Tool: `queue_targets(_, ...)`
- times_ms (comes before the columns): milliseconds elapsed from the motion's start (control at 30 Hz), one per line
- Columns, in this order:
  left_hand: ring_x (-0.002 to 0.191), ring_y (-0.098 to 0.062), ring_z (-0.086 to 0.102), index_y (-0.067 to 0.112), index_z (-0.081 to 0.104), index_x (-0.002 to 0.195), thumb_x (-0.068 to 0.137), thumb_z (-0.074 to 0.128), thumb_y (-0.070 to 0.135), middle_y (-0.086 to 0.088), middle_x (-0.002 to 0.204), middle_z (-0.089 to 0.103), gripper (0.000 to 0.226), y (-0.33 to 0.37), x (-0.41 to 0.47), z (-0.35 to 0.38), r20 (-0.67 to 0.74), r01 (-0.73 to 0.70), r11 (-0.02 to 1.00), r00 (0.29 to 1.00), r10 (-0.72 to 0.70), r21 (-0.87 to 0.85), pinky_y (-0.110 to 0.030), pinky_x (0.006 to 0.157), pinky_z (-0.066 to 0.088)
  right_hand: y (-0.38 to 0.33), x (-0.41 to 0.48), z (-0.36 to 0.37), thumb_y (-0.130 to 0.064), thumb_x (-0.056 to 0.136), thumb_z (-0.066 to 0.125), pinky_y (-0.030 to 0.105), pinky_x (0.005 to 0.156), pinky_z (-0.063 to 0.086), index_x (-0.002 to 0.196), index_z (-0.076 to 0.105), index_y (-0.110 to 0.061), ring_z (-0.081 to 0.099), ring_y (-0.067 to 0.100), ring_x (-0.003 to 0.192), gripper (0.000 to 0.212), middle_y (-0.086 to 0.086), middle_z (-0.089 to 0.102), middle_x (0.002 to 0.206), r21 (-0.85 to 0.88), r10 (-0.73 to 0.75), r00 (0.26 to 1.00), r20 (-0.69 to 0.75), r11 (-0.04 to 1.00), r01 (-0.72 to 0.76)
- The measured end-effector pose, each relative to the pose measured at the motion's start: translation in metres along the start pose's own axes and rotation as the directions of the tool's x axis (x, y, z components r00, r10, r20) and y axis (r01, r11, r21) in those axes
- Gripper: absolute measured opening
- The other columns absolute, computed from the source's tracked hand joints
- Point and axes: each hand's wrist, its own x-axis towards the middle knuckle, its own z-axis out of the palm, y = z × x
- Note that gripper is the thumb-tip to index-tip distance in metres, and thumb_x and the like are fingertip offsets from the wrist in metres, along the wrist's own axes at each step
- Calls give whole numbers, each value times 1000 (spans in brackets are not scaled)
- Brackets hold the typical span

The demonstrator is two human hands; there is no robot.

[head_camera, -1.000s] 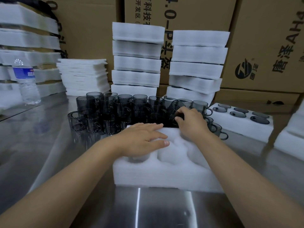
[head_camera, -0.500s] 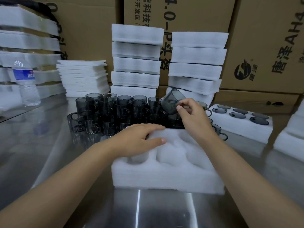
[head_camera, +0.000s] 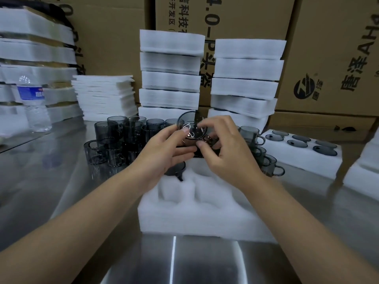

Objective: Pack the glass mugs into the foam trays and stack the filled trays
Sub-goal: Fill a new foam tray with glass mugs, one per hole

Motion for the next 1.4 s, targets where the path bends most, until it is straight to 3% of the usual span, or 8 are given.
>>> queue_targets(100,97,-23,70,13,57,125,79,68,29,-10,114,69,50,-2,1,-4,-2,3,999,1000,-3,-54,-24,75,56,1,-2,-1,-19,85,62,26,76,48,138,36,-33,49,0,95,61,-12,40,122,3,41,997,71,999,-42)
queue_targets(167,100,-24,69,9,46,136,68,72,32,-7,116,69,76,-2,1,-4,-18,2,997,1000,-4,-82,-25,76,56,1,-2,-1,-19,84,62,28,78,49,142,31,-35,50,0,95,68,-15,38,125,-9,49,995,86,999,-49)
queue_targets(233,100,-24,69,7,44,137,66,73,32,-6,115,70,81,-3,2,-5,-13,-5,997,1000,4,-77,-24,76,56,1,-2,-1,-20,84,62,28,77,50,142,30,-37,51,0,93,69,-17,36,126,-14,49,995,90,999,-48)
queue_targets(700,101,-21,69,7,46,138,70,71,20,-10,115,69,73,-2,1,-4,61,25,1000,998,-26,15,-22,78,55,7,-2,-1,-19,85,61,32,71,51,143,31,-35,55,5,80,67,-21,36,121,6,53,997,63,999,-54)
queue_targets(867,102,-20,68,7,48,136,89,62,15,-7,114,70,50,-3,2,-6,74,33,998,997,-36,48,-24,82,55,7,-2,-2,-28,82,67,18,67,46,139,36,-36,57,1,78,65,-20,48,116,30,53,999,-9,998,-53)
queue_targets(1133,86,-12,71,11,60,123,92,57,10,-3,99,74,32,-3,0,-4,90,11,991,996,-23,134,-18,71,54,5,-1,-2,-31,75,74,23,65,47,134,42,-33,52,1,71,67,-22,41,110,-3,52,998,-28,999,-52)
queue_targets(1267,86,-14,72,14,58,126,91,59,13,-2,98,75,35,-2,-2,-2,56,5,981,998,-16,193,-17,69,54,8,1,0,-30,71,79,11,70,42,128,52,-30,52,-4,77,63,-20,43,106,182,234,972,-23,957,-226)
queue_targets(1400,91,-10,71,24,67,109,92,59,17,3,99,74,20,-3,-3,0,49,-16,961,999,2,277,-17,72,55,18,4,-9,-27,73,80,24,80,52,117,61,-27,60,17,93,48,2,57,113,411,452,886,107,791,-453)
